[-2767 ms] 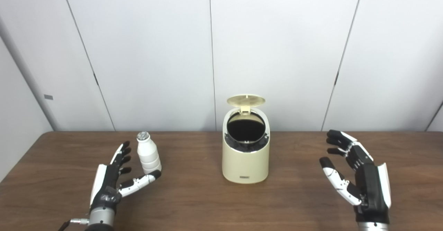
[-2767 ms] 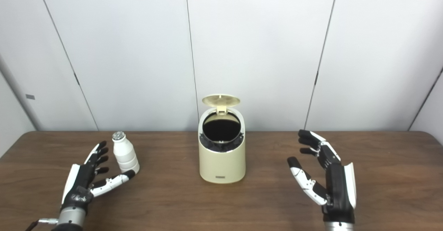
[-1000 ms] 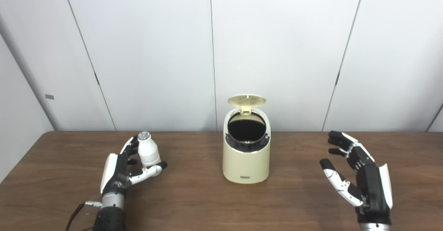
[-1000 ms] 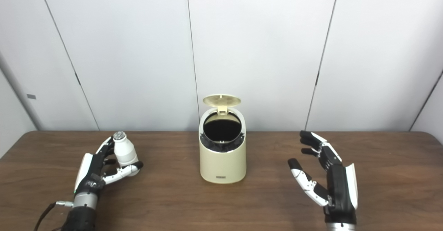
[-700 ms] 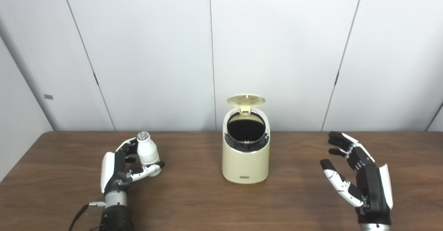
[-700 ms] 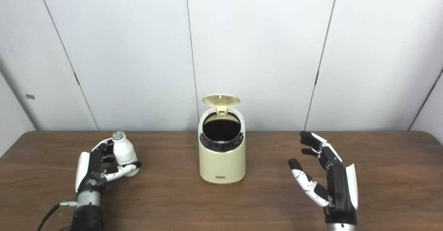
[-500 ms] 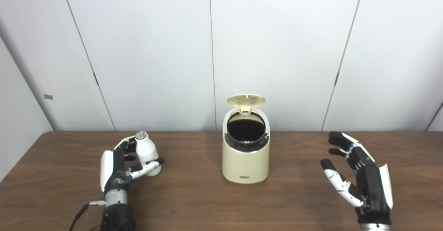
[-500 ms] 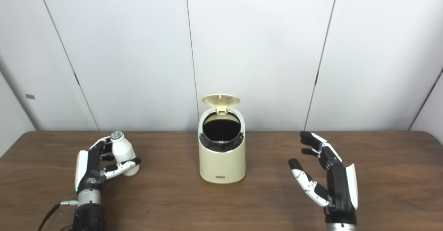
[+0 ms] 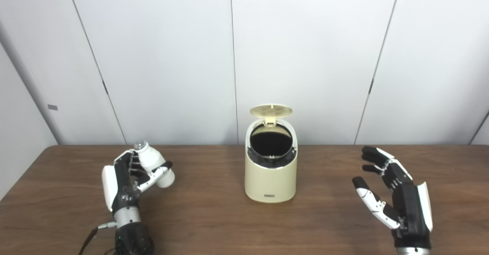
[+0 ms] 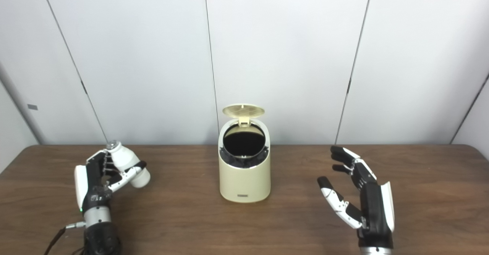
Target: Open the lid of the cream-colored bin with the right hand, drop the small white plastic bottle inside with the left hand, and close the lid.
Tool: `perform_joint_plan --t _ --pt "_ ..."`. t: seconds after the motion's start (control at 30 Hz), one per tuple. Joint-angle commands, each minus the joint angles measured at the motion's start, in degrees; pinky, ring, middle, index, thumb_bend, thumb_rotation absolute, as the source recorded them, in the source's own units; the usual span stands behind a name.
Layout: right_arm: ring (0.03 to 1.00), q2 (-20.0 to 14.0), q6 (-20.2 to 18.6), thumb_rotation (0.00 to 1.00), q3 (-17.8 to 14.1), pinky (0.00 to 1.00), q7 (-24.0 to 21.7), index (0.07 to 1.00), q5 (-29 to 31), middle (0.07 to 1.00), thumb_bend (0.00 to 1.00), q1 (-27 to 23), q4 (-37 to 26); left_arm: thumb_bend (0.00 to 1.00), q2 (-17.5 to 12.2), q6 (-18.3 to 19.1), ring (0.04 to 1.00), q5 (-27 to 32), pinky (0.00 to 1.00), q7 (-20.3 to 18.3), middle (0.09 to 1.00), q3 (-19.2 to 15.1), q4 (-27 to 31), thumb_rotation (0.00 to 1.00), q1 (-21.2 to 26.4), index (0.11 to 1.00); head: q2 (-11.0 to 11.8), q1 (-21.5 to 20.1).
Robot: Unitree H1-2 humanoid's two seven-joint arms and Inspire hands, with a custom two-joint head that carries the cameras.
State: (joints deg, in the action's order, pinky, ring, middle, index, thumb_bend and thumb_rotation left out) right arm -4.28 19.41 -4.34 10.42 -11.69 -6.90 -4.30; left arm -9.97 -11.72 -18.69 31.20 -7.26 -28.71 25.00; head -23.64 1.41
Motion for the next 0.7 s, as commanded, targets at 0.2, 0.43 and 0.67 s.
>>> perform_joint_plan --t 0.2,0.43,0.67 --pt "0.764 0.1 2.4 0.35 0.0 0.67 0.5 0.742 -0.7 0.776 0.25 -1.7 -0.7 0.5 -2.8 -3.6 0.44 -2.7 0.34 -0.7 0.477 2.4 4.8 0.0 1.9 0.489 0.2 0.0" --pt "0.763 0.1 3.0 0.37 -0.1 0.68 0.8 0.743 -0.9 0.774 0.26 -2.2 0.4 0.5 -2.7 -5.1 0.473 -3.0 0.4 -4.2 0.496 4.2 14.9 0.0 0.0 0.455 0.5 0.0" --pt "0.763 0.3 3.1 0.38 -0.1 0.68 1.0 0.739 -0.9 0.776 0.27 -2.7 0.6 0.5 -0.7 -4.7 0.491 -1.7 0.43 -8.7 0.493 4.8 26.5 0.0 -1.1 0.447 0.8 0.1"
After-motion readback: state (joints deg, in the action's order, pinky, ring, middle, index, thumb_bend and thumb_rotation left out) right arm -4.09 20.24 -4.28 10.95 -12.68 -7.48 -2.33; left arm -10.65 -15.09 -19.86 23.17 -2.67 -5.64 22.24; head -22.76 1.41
